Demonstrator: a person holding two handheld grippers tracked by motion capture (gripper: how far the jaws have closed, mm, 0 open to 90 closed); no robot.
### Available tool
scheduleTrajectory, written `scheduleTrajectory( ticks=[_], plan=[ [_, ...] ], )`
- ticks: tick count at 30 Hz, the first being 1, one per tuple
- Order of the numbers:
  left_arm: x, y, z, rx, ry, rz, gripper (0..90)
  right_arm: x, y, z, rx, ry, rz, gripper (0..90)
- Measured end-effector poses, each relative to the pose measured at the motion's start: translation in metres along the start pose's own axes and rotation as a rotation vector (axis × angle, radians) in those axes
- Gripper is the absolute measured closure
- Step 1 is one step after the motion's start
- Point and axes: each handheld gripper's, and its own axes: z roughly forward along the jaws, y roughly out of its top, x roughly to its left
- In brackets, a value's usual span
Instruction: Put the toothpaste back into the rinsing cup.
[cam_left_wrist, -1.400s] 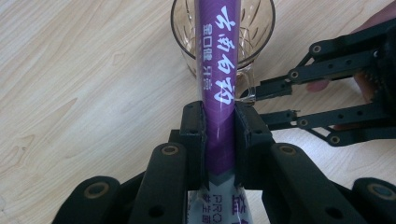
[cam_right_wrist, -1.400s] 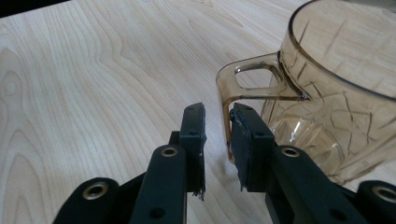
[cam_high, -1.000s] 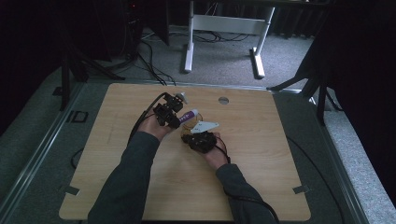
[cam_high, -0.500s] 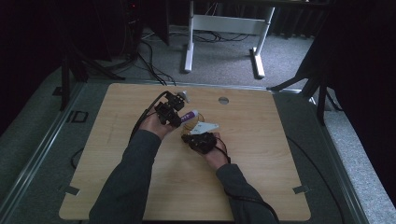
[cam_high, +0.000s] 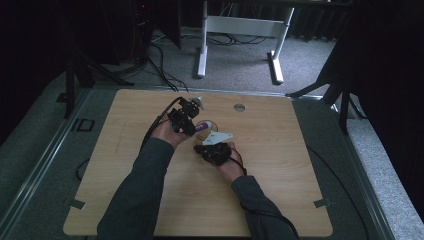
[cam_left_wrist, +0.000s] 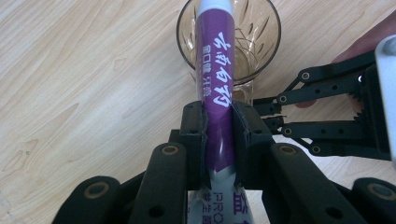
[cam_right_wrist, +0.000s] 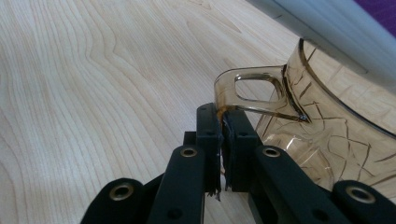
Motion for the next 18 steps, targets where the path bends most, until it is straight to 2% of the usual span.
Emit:
scheduleTrajectory(
  ticks=[18],
  plan=[
    [0.0002,0.0096,0.0039,0.009,-0.015,-0.009,76.0,0.0034,0.0009,0.0019,0.006,0.001,-0.032,86.9]
  ],
)
